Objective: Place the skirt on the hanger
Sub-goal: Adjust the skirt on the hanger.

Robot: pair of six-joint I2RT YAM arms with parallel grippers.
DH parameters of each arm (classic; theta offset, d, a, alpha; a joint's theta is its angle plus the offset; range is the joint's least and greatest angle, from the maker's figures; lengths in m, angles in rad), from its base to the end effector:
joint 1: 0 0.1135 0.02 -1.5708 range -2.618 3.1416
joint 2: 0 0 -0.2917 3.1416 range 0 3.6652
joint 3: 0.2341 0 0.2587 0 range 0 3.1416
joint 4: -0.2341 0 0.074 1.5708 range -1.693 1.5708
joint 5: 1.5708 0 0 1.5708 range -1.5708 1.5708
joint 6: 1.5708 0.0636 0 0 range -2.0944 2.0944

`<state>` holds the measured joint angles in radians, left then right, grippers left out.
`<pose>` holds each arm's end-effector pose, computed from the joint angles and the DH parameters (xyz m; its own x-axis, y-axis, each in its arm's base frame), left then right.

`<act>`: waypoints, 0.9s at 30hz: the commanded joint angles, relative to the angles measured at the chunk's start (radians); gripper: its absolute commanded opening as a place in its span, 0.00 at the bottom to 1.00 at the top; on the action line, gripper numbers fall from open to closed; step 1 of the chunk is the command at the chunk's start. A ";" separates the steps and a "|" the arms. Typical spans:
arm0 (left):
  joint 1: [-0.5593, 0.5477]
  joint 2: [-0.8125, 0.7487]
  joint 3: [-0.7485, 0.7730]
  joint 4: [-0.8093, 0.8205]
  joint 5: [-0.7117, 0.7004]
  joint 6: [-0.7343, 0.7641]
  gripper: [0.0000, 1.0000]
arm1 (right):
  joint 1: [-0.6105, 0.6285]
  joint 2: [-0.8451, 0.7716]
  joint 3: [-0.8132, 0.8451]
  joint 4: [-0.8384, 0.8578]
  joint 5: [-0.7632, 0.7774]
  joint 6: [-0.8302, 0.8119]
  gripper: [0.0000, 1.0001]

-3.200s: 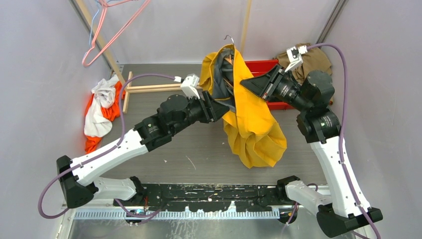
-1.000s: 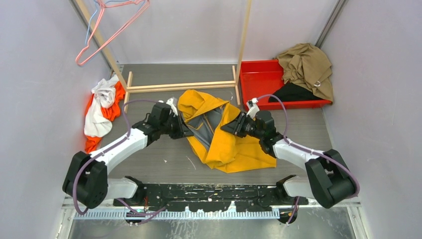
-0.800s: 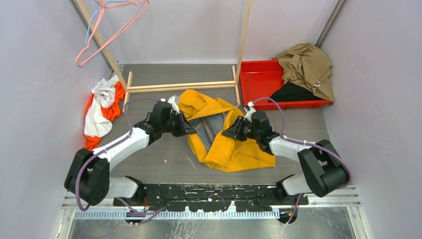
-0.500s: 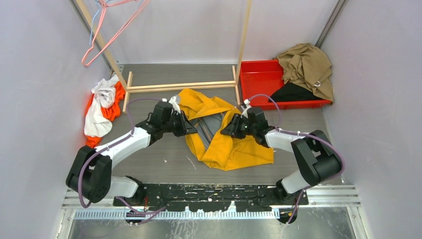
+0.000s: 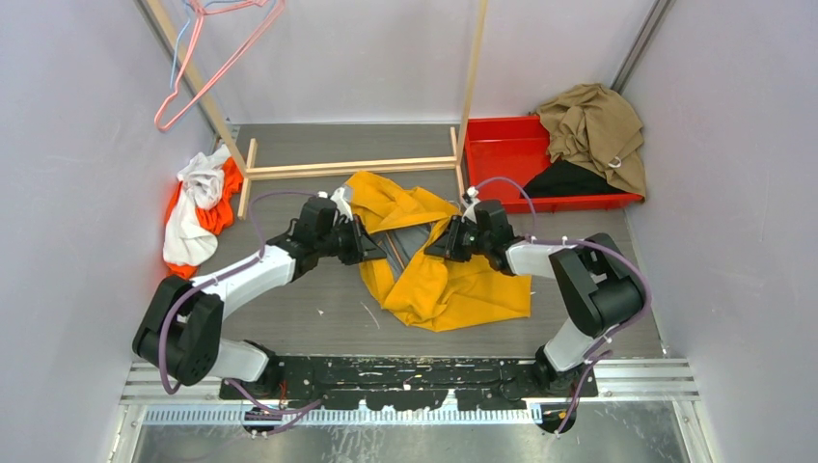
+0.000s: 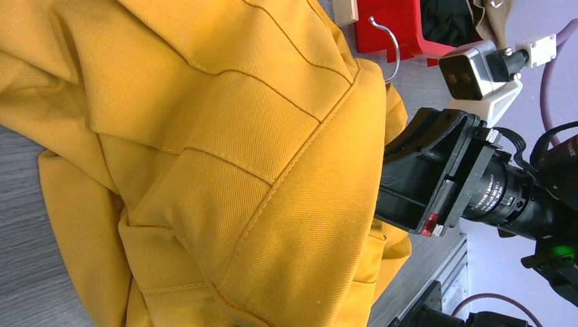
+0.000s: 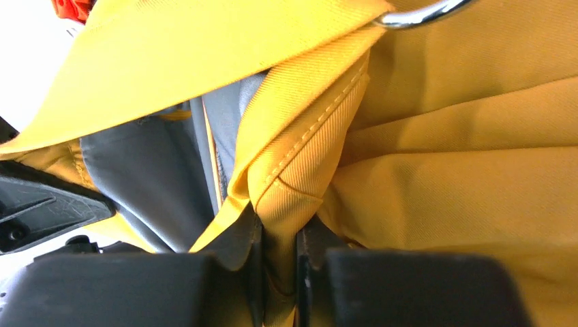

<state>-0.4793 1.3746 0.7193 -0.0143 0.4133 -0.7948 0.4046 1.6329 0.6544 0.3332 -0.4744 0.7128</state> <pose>0.2570 -0.1624 0.2118 -0.8866 -0.2758 -0.3713 0.0985 0.6717 -0.7342 0.2944 0.1577 0.1508 -0.8667 0.2617 -0.4247 -0.1572 0.6648 0.7303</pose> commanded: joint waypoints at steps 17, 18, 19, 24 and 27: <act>-0.001 -0.289 0.159 -0.225 0.178 0.051 0.57 | -0.004 -0.434 0.339 -0.263 0.127 -0.113 0.01; -0.005 -0.319 0.154 -0.220 0.181 0.042 0.59 | -0.004 -0.428 0.354 -0.258 0.127 -0.107 0.01; -0.018 -0.348 0.144 -0.205 0.180 0.031 0.62 | -0.003 -0.422 0.361 -0.258 0.127 -0.102 0.01; -0.191 -0.419 0.107 -0.137 0.015 0.144 0.69 | -0.003 -0.409 0.413 -0.255 0.120 -0.069 0.01; -0.277 -0.404 0.063 -0.012 -0.037 0.224 0.69 | -0.004 -0.407 0.439 -0.272 0.110 -0.050 0.01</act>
<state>-0.6678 0.9565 0.8299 -0.1776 0.4725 -0.6952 0.4034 1.2526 0.9863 -0.0441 -0.3523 0.6342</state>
